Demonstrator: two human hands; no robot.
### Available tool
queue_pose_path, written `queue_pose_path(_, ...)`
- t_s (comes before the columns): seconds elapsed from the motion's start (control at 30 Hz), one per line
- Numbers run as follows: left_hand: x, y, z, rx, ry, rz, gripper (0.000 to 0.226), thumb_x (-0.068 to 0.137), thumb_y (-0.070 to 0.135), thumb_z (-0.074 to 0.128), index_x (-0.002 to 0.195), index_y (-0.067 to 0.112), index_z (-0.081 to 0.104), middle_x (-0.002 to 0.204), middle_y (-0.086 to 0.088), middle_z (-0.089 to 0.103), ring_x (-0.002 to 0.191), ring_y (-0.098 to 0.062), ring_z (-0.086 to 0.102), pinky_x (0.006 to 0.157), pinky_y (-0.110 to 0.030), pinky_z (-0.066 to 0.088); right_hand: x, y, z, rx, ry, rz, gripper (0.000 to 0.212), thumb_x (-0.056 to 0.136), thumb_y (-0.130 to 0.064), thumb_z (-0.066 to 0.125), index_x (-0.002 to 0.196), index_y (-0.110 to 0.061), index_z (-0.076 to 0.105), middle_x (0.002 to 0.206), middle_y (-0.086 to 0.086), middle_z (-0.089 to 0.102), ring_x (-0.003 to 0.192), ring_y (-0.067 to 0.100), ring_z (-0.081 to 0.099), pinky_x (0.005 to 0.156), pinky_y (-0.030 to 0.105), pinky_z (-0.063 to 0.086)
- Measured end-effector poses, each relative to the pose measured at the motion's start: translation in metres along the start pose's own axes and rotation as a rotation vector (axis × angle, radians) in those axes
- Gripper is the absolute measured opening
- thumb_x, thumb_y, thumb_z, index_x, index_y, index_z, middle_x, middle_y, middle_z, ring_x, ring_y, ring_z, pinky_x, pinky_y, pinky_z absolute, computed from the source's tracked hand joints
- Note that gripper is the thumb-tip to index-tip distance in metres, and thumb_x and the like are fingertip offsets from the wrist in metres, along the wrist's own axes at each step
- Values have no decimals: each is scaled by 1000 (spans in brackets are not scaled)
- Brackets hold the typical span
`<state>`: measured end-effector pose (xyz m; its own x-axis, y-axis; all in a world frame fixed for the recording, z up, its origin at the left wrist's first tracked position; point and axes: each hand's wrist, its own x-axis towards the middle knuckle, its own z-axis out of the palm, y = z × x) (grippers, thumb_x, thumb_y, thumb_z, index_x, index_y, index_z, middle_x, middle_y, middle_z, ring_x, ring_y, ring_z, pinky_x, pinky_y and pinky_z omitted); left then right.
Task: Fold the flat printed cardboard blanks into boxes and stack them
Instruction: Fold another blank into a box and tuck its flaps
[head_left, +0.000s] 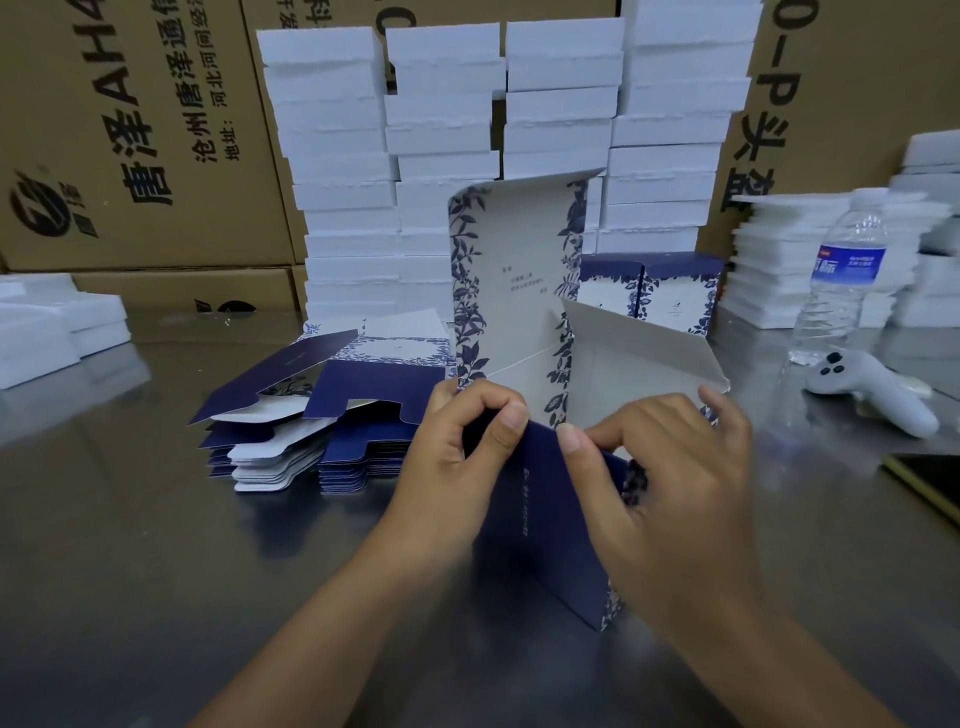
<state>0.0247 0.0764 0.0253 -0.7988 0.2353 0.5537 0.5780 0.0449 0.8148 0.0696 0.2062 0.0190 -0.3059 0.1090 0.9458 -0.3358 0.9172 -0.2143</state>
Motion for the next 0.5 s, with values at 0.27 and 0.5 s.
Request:
queue_pose_path(0.27, 0, -12, -10, 238, 27, 182, 13, 93, 41, 45, 89, 35, 56, 94, 7, 51, 89, 2, 50, 77, -5, 34, -3, 0, -1, 41, 38, 25, 31, 88, -24, 52, 59, -13, 51, 59, -11, 43, 61, 8, 41, 99, 33, 27)
queue_pose_path(0.5, 4, -22, -17, 295, 81, 296, 20, 96, 35, 35, 87, 30, 52, 88, 10, 51, 84, -2, 49, 74, -11, 35, -4, 2, -3, 80, 75, -9, 29, 88, -22, 53, 60, -13, 51, 62, -13, 40, 61, 7, 40, 100, 35, 28)
